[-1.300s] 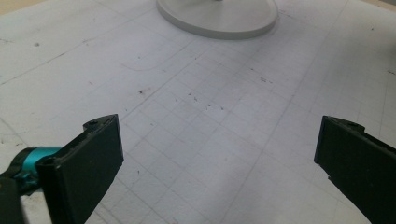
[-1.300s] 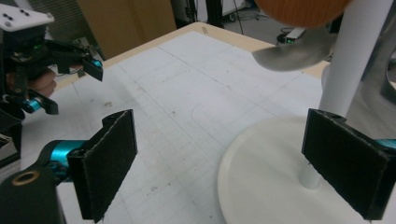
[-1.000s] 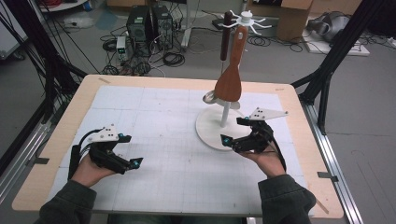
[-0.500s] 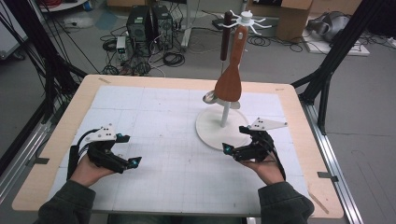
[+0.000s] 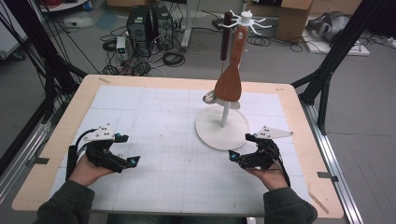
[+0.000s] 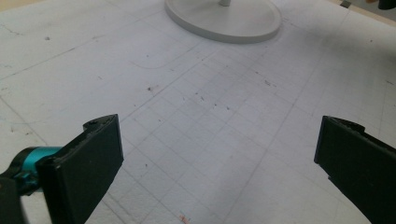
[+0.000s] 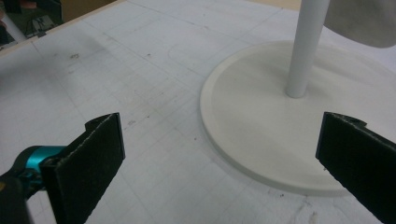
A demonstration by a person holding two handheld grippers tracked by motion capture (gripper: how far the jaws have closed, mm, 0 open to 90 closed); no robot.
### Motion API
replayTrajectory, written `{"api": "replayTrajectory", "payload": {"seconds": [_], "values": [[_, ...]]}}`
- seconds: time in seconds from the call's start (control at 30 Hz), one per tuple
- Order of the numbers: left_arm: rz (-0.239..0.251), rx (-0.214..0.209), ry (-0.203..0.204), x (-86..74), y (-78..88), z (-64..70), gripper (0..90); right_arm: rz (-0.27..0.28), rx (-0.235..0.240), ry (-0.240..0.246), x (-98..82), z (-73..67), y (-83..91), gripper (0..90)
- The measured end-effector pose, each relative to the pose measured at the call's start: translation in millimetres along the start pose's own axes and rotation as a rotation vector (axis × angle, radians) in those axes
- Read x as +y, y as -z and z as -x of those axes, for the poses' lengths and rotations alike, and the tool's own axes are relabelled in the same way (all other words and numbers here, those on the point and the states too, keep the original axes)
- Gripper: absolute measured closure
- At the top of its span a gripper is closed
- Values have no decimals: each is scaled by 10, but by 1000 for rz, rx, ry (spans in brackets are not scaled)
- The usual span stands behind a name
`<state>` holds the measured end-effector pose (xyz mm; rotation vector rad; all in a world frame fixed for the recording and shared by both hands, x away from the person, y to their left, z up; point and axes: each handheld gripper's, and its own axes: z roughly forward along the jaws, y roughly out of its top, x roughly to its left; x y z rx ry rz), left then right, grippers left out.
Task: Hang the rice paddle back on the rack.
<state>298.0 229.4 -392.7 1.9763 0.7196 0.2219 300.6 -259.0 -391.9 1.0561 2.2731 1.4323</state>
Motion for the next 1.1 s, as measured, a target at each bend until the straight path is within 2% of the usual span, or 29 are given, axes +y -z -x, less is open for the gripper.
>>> {"api": "replayTrajectory", "payload": {"seconds": [0.3, 0.63, 0.87, 1.1], "values": [[3, 1, 7, -15, 7, -17, 17, -7, -2, 11, -75, -26, 36, 3], [-4, 1, 14, -38, 8, -35, 17, -12, -5, 3, -172, -41, 90, 3], [-21, 5, 10, -61, -3, -47, 17, -4, -2, -11, -221, -50, 125, 3], [-47, -3, 0, -79, -32, -50, 17, -4, -2, 1, -220, -55, 111, 3]]}}
